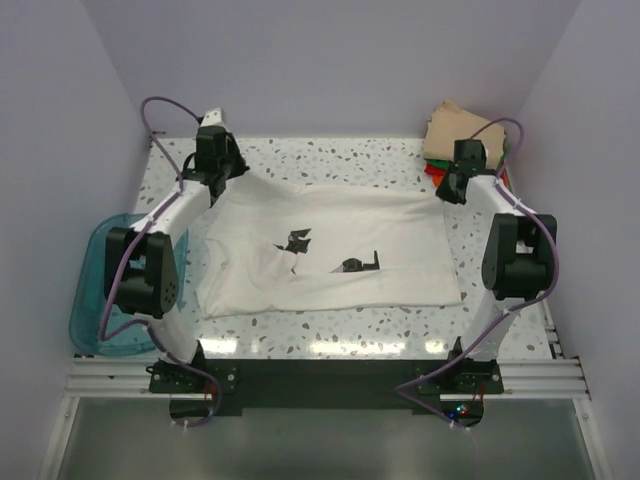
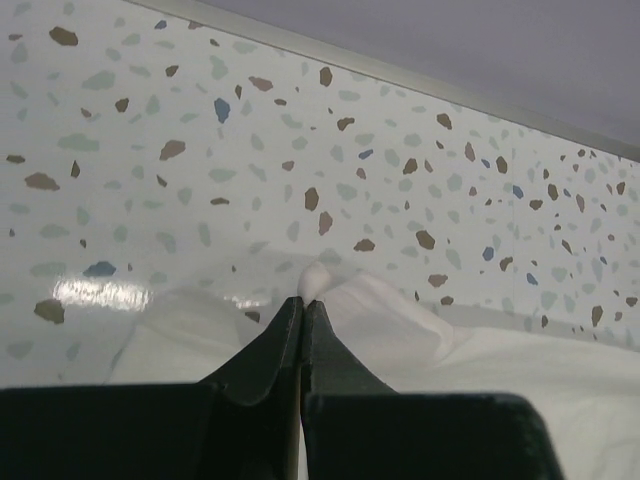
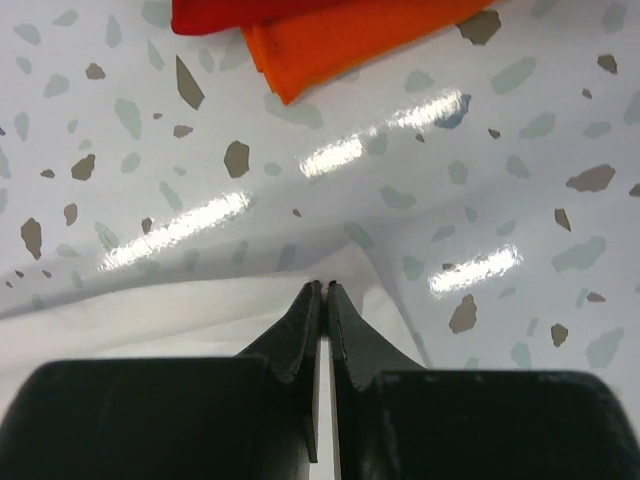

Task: Fold and stack the t-shirts
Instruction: Fold the tshirt

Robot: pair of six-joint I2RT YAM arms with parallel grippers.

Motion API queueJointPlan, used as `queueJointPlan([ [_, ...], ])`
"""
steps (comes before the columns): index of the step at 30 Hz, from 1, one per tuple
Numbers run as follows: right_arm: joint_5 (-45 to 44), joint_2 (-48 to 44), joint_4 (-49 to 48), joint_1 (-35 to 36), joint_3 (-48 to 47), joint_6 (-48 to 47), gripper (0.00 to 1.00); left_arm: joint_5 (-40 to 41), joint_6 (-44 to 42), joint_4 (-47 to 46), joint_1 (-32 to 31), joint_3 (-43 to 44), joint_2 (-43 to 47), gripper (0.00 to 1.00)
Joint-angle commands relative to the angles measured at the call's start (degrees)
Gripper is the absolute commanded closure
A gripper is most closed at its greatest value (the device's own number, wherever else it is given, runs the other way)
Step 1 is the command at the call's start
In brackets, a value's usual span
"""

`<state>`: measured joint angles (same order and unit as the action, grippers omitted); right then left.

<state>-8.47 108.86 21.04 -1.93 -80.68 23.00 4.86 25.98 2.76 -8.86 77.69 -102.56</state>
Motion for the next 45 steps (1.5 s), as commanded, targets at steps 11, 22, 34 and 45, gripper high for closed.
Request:
queueJointPlan([
  [11,-2.25,-15.51,-1.0,-0.09,13.97,5.03,1.0,-1.35,10.76,5.14,0.51,-23.8,26.35,1.0],
  [22,-1.9,-23.6,-2.23,-0.09,25.65,6.79,1.0,-1.96,13.84,9.09,0.51,-37.25,43.05,1.0],
  [34,-1.46,-26.94,-2.76,-0.09,30.58,8.02,1.0,-3.02,14.54,11.21,0.51,-43.94,50.18,1.0],
  [45,-1.37,-29.05,-4.16,-0.53,34.8,8.81,1.0,-2.85,15.86,13.4,0.51,-49.21,56.24,1.0],
])
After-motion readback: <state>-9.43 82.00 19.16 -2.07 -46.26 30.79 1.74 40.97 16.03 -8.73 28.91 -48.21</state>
